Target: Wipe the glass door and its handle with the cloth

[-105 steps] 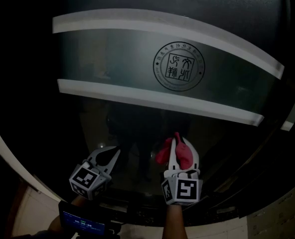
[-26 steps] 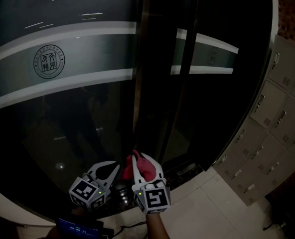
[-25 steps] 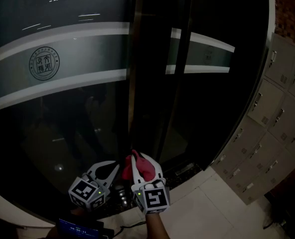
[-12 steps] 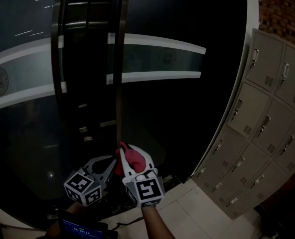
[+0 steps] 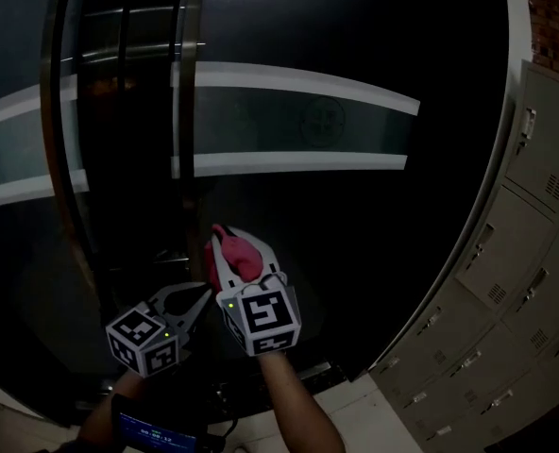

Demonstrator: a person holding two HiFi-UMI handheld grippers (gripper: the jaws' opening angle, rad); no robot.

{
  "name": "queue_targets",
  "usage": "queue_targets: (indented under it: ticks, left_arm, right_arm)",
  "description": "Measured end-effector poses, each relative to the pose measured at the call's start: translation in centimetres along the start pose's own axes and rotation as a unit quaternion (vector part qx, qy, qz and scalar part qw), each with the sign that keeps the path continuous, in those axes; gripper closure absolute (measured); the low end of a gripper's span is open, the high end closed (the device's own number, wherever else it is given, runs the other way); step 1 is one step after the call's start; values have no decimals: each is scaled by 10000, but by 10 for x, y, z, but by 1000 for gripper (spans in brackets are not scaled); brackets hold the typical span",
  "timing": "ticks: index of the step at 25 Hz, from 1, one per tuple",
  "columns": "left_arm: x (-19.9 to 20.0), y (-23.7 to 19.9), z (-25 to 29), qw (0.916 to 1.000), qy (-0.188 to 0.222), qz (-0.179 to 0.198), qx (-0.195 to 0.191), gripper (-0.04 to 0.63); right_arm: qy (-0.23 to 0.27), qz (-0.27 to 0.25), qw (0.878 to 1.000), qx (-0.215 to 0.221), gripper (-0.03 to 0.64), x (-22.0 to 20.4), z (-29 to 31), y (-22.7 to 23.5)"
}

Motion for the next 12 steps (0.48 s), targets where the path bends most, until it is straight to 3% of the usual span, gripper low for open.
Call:
queue_targets:
  ticks: [6,12]
  left_arm:
    - [1,-39,38,9991,120,59,406,586]
    - [5,-37,69,9983,11,78,583,586]
  right_arm:
    - [103,53,9977,667,566,-13,93,32]
    - [196,150,9930,1158,566,-16,146,51]
Point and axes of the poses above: the fingertips, and each gripper's own axes: z forward along the fingers, y to its right, x out of its top, the point moved 2 cm from there along -z, backward along the fingers, and after that the axes turned 4 degrees about z, right-handed, at the moved point
